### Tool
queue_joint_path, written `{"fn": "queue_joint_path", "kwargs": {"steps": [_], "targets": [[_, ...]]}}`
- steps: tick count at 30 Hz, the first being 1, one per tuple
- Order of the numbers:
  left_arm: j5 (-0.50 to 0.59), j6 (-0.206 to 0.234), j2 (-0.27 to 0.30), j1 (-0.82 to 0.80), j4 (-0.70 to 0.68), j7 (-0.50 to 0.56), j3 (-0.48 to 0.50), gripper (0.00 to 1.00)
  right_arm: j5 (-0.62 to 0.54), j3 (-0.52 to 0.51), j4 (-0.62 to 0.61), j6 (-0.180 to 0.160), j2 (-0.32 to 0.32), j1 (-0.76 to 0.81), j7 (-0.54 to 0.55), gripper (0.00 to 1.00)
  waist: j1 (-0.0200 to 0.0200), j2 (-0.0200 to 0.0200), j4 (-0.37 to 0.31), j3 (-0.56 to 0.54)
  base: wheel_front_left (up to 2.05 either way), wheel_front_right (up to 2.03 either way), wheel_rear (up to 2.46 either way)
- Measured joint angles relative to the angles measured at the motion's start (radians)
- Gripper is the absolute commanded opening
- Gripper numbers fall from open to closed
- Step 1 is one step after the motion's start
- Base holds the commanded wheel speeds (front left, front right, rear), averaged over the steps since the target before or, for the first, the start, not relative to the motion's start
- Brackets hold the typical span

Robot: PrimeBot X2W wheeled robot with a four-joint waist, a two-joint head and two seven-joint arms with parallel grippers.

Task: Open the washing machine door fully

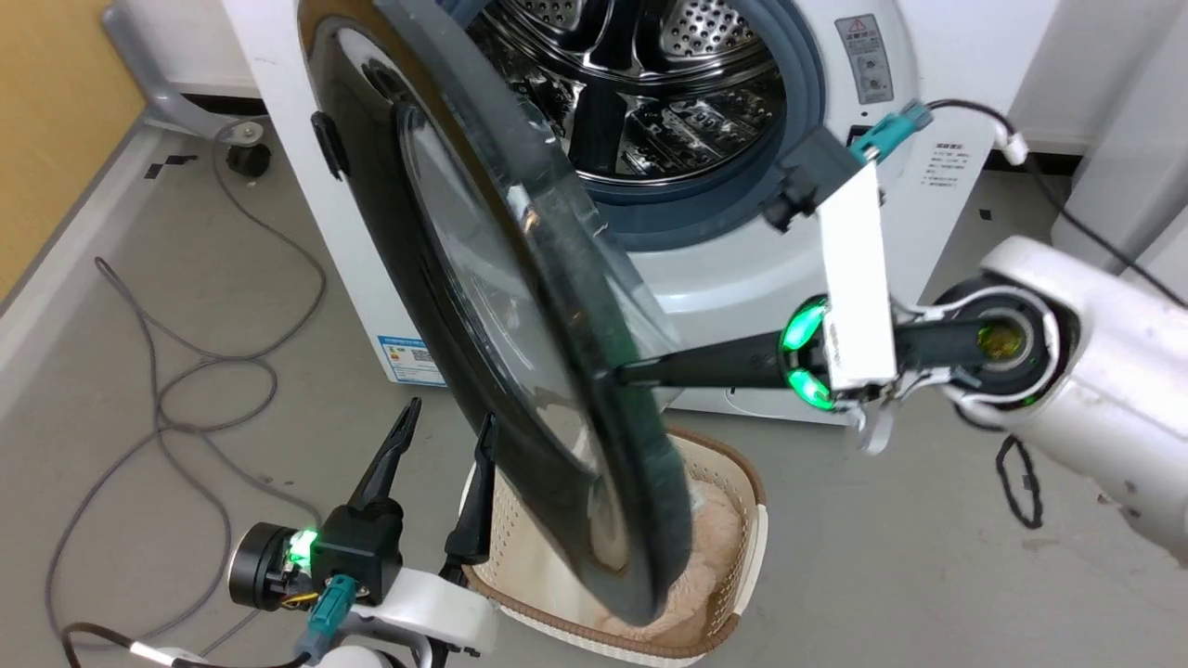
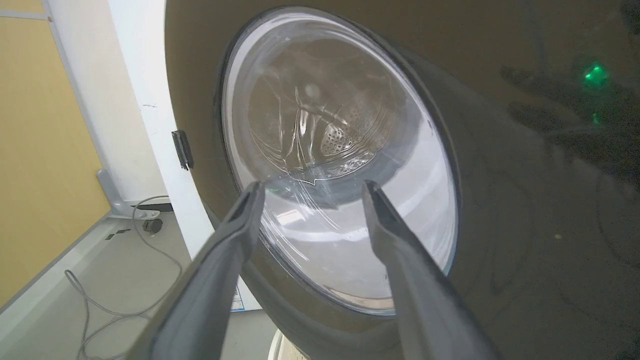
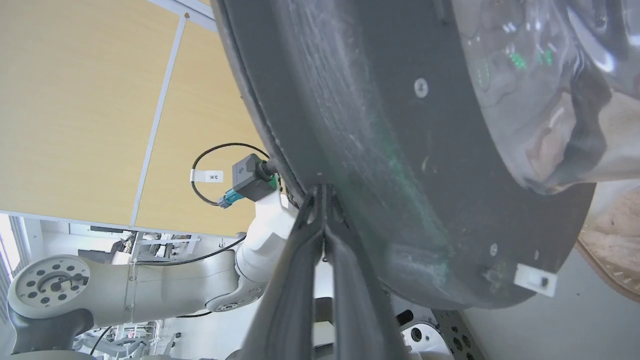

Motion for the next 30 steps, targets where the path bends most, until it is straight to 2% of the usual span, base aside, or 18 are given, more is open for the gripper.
{"fn": "queue_joint_path", "kwargs": {"steps": [7, 10, 11, 12, 13, 17, 25, 30], "targets": [[-0.001, 0.007, 0.005, 0.009, 0.005, 0.000, 0.000, 1.00, 0.008, 0.025, -0.078, 0.000, -0.002, 0.031, -0.069, 0.00, 0.0000, 0.0000, 0.002, -0.012, 0.00, 0.00, 0.00], [-0.001, 0.009, 0.006, 0.021, 0.013, 0.000, 0.000, 1.00, 0.001, 0.022, -0.084, 0.000, -0.012, 0.066, -0.174, 0.00, 0.0000, 0.0000, -0.003, -0.021, 0.00, 0.00, 0.00], [-0.002, 0.009, 0.006, 0.022, 0.015, 0.000, 0.000, 1.00, -0.006, 0.009, -0.085, 0.000, -0.016, 0.082, -0.226, 0.19, 0.0000, 0.0000, -0.005, -0.024, 0.00, 0.00, 0.00], [-0.002, 0.011, 0.007, 0.023, 0.016, 0.000, 0.001, 1.00, -0.012, -0.009, -0.087, 0.000, -0.019, 0.099, -0.279, 0.71, 0.0000, 0.0000, -0.009, -0.025, 0.00, 0.00, 0.00], [-0.002, 0.016, 0.007, 0.025, 0.016, 0.000, 0.003, 1.00, -0.019, -0.025, -0.091, 0.000, -0.023, 0.118, -0.328, 1.00, 0.0001, 0.0000, -0.014, -0.027, 0.00, 0.00, 0.00], [-0.004, 0.021, 0.008, 0.038, 0.019, 0.000, 0.006, 1.00, -0.042, -0.101, -0.124, 0.000, -0.041, 0.242, -0.514, 1.00, 0.0001, 0.0000, -0.035, -0.037, 0.00, 0.00, 0.00], [-0.020, 0.035, 0.013, 0.067, 0.031, 0.000, 0.025, 1.00, -0.099, -0.208, -0.199, 0.000, -0.088, 0.593, -0.848, 1.00, 0.0001, 0.0000, -0.077, -0.071, 0.00, 0.00, 0.00], [-0.029, 0.045, 0.022, 0.097, 0.035, 0.000, 0.039, 1.00, -0.204, -0.300, -0.142, 0.000, -0.097, 0.761, -0.914, 1.00, 0.0001, 0.0000, -0.105, -0.093, 0.00, 0.00, 0.00]]}}
